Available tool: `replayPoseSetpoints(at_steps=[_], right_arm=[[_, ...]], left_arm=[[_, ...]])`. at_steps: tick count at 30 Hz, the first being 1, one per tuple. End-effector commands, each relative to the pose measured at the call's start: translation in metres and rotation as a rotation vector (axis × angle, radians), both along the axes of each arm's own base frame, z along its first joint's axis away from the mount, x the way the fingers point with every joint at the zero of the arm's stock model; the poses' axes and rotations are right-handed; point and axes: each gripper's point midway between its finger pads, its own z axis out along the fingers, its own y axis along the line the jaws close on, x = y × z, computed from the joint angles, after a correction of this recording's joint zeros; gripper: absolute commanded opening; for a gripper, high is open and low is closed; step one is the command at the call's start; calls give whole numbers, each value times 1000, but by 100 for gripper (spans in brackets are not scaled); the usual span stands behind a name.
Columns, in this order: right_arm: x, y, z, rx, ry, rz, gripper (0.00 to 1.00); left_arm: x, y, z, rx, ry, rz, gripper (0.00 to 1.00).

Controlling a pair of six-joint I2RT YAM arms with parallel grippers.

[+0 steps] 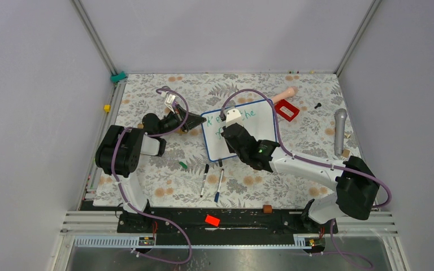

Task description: Write a sentence on the whiteboard

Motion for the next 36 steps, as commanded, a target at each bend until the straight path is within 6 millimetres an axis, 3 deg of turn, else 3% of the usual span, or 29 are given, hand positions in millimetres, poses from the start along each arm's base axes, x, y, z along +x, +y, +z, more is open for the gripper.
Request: replayPoseSetpoints(at_steps=[1, 22, 26, 36], right_arm=[[6, -5, 2, 22, -2, -37, 0], [-6, -18, -14, 15, 36, -51, 0], [-5, -18, -7, 27, 26, -48, 0], [-9, -22, 44, 117, -58, -19, 0]], left_arm=[[-7, -7, 9, 20, -108, -53, 0], [-7, -7, 10, 20, -111, -52, 0], [-7, -7, 10, 20, -110, -52, 0], [-7, -6, 10, 20, -112, -48, 0]])
